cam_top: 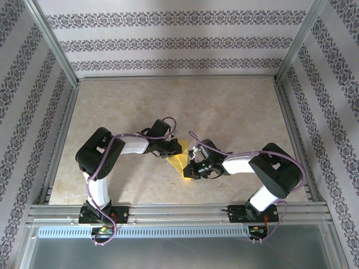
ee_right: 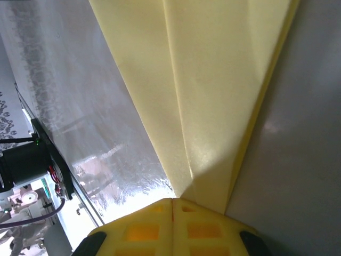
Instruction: Fold a paper plane with a square sheet of paper (fold left side to right side)
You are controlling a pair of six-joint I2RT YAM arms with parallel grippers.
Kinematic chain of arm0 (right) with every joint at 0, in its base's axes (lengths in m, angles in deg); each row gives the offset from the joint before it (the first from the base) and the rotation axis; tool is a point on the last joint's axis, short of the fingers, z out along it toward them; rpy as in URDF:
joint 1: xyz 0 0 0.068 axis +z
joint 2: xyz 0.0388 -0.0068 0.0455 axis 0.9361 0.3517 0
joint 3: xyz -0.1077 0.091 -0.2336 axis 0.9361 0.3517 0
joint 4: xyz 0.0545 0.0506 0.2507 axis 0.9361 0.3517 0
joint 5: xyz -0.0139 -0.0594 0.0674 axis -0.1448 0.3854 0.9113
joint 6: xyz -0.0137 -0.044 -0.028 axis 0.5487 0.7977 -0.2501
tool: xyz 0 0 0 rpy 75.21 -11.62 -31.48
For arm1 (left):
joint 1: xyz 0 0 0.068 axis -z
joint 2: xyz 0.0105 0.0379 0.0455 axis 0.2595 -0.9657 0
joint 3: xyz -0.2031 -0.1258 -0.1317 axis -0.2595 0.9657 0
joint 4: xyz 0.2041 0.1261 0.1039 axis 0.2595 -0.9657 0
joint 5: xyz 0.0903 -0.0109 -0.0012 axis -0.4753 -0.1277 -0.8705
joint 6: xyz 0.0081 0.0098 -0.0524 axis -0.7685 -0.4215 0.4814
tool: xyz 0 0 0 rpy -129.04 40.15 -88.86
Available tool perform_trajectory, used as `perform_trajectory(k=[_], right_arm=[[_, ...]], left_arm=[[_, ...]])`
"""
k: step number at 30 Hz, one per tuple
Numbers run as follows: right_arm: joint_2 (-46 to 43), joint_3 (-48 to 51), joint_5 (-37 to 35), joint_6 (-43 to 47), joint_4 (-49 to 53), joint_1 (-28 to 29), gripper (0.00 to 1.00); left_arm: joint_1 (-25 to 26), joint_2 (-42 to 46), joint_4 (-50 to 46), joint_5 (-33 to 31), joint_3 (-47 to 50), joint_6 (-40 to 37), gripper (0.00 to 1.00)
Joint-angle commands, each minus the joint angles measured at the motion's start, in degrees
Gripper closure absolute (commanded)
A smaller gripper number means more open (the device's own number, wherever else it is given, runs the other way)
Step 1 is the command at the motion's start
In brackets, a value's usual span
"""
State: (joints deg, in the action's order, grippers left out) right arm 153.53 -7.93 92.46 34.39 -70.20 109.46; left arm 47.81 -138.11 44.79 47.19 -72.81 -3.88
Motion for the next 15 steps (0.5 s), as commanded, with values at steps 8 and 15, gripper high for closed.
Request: perform_trajectory(k=[8, 15], right_arm=[[-8.35, 4.03, 0.79, -1.08, 7.23, 0.69, 1.0], [-16.3, 2.24, -0.77, -1.72, 7.17, -2.86, 1.0]], left_arm=[[-0.78, -1.47, -1.6, -2.77, 2.46, 1.13, 0.91], [-0.78, -1.12, -0.65, -2.77, 3.0, 1.61, 0.91]])
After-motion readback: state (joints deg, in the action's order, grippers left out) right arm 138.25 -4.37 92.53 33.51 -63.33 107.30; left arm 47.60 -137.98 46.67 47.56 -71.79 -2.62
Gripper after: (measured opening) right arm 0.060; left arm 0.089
